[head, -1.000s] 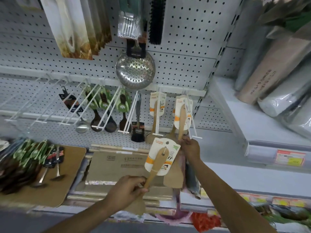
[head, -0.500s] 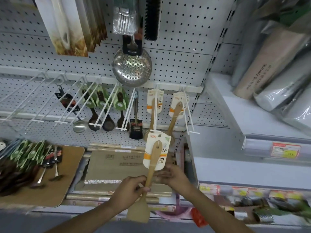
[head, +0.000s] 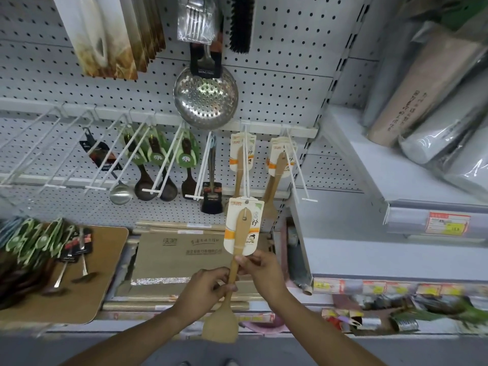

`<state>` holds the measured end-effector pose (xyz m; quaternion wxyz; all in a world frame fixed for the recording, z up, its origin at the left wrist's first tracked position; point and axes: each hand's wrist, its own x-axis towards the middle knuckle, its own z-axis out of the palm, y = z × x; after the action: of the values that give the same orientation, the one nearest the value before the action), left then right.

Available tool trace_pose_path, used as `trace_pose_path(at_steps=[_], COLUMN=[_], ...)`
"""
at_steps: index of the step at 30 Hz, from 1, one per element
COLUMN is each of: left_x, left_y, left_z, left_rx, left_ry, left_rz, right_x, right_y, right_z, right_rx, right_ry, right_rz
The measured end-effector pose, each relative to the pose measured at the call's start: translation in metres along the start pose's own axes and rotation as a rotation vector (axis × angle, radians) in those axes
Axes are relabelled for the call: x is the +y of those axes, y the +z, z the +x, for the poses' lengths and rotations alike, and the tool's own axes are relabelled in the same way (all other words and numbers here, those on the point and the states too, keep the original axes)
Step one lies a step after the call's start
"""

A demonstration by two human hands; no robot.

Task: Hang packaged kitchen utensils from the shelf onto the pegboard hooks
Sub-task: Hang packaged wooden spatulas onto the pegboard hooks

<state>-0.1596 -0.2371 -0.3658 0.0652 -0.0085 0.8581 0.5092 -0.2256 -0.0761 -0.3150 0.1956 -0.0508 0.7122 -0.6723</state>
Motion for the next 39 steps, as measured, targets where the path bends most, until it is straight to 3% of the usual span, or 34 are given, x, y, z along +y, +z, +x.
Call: trace_pose_path(at_steps=[15,19,24,39], left_x=[-0.010,-0.009,-0.021,-0.003], left_y=[0.002,0.002,0.005,-0.005], left_z=[0.001,0.007,0.009,0.086], left_rx=[0.036,0.053,-0.006,0.215], left_ry=[-0.082,-0.102,-0.141,-0.147], left_rz=[-0.219,-0.207,-0.022,-0.009], right_x=[0.008,0.008,0.001,-0.036], right_y=[0.002,0.003,0.003,0.002], right_z=[0.014,0.021,0.041,0.129], right_rx=[-0.005,0.019,0.031,0.110], right_ry=[-0.035,-0.019,-0.008,0.048], right_rz=[-0.084,-0.074,-0.064,-0.080])
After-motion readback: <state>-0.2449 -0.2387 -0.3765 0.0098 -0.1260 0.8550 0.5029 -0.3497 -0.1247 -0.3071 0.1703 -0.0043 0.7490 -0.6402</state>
